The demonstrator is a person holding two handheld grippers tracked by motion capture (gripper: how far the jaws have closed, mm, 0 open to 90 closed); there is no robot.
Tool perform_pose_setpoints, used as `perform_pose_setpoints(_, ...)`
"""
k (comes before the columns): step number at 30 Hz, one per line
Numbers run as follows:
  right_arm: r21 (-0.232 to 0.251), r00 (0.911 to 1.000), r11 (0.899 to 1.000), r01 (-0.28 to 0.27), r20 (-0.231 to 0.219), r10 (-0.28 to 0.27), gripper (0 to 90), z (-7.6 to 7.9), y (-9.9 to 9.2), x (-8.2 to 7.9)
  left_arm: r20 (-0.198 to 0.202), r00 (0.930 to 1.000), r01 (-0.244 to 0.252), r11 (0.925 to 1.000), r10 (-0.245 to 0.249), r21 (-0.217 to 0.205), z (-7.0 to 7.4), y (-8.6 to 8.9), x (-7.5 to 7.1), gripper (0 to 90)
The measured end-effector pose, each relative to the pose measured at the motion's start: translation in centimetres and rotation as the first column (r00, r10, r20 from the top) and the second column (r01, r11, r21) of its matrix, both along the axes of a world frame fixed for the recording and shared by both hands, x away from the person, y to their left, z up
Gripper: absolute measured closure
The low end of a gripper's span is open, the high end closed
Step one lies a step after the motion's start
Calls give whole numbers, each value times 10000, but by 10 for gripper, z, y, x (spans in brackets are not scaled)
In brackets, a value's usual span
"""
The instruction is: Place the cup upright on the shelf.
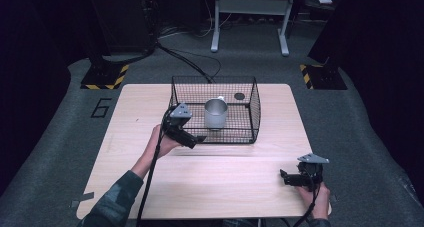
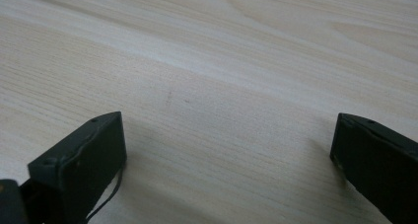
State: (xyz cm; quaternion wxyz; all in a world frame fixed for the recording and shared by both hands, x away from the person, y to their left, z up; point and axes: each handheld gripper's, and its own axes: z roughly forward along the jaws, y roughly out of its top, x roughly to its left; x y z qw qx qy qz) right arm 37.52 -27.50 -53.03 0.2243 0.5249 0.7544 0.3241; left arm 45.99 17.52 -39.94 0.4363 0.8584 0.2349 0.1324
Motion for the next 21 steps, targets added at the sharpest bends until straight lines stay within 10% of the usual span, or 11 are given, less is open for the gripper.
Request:
perform_pose_setpoints(12,0,10000,10000,12,-1,-12,0,0,0,0,-338,9969,-701,9968,714,392,-49,40,-40,1)
perform_pose_setpoints(21,0,10000,10000,23,0,-23,0,0,0,0,-913,9793,-1724,9806,1808,928,-98,75,-59,0)
